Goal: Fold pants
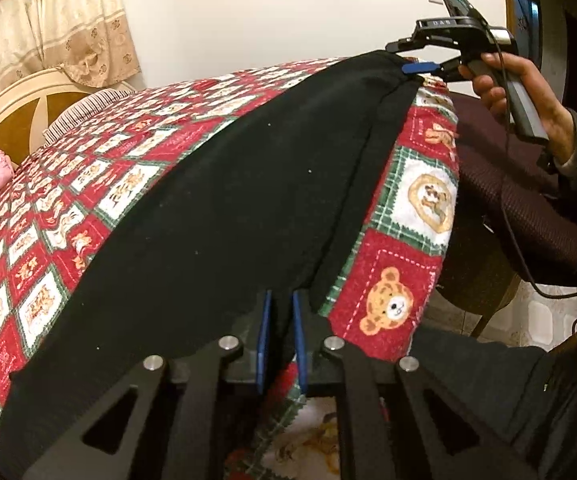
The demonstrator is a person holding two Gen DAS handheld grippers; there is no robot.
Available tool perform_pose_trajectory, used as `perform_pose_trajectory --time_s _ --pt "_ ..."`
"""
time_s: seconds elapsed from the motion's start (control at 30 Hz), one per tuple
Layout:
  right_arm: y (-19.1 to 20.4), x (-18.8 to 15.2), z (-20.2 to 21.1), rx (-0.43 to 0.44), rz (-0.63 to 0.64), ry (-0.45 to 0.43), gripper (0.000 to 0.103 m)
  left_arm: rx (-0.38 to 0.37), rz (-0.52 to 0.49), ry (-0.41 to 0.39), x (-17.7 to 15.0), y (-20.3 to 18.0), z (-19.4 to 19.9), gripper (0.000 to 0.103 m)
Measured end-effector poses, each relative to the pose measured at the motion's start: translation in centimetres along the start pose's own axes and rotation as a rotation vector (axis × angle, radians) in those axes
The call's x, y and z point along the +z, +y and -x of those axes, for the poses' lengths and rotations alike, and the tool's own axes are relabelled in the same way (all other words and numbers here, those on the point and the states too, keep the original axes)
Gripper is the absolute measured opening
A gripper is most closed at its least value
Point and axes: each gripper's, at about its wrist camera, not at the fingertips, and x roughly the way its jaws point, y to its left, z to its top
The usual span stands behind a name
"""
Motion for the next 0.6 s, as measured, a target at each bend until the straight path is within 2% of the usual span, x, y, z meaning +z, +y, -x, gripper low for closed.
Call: perform_pose_trajectory --time_s 0.07,0.27,0.4,0.43,0.47,0.5,0.57,0.6 --pt "-0.3 0.0 0.0 -0.016 -0.009 -0.009 0.055 0.008 -0.001 -0.003 0.0 0.1 0.1 0.007" --pt "-0.7 0.6 2.5 -0.076 -0.009 -0.132 0.055 0.008 0.011 -0.021 0.1 0.5 0.5 0.006" --pt "-1.7 0.6 2.1 -0.093 -0.028 -0.104 0.054 0.004 0.014 -0.019 0.0 0.5 0.1 0.006" --pt "-1.8 0.5 1.7 -0.09 -0.028 -0.089 0.049 0.003 0.011 -0.019 0.0 0.4 0.1 0.006" --pt "-1.8 0.5 1.2 -0.091 -0.012 -0.068 0.033 0.003 0.008 -0.019 0.0 0.4 0.1 0.005" --pt "-1.6 0.4 0.8 -0.096 0.004 -0.055 0.021 0.006 0.001 -0.022 0.0 0.4 0.1 0.004" --pt "-1.6 0.5 0.2 -0.08 0.02 -0.048 0.01 0.013 -0.008 -0.032 0.3 0.5 0.5 0.004" --pt "-1.6 0.7 0.2 -0.064 0.02 -0.046 0.009 0.016 -0.009 -0.042 0.4 0.7 0.8 0.004"
